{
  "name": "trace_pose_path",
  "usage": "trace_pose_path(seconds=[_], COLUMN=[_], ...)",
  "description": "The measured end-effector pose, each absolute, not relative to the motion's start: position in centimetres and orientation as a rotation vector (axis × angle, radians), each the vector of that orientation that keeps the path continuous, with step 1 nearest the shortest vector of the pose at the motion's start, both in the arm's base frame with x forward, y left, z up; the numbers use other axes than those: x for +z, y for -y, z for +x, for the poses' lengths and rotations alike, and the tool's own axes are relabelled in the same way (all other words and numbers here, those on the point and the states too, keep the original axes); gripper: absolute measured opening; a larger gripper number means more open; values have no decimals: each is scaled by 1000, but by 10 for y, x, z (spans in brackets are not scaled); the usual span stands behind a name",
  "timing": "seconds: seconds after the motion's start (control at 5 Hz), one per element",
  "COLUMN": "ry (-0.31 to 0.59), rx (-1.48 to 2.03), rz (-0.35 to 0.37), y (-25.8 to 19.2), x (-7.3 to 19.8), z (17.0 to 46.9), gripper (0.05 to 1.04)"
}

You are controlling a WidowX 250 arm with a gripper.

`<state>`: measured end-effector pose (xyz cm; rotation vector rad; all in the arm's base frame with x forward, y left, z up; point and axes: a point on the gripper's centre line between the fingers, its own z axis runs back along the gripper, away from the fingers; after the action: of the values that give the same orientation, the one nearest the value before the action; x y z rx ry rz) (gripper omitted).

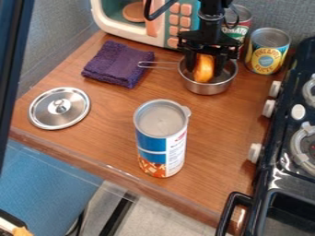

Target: Move the orange object to the bottom side of the table

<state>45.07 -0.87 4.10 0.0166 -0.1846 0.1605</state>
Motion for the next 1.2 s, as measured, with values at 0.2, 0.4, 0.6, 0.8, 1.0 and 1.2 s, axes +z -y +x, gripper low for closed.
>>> trace_pose_path(seconds=[0.2,0.4,0.6,0.8,1.0,1.2], ry=[184,200,321,360,364,321], rx=[155,134,109,98,94,90], rz=[9,-32,-72,-85,-57,-33], y=[11,17,22,16,-8,-28], x=[41,45,93,115,125,118], z=[451,453,457,434,399,360], gripper=[655,655,655,654,654,654])
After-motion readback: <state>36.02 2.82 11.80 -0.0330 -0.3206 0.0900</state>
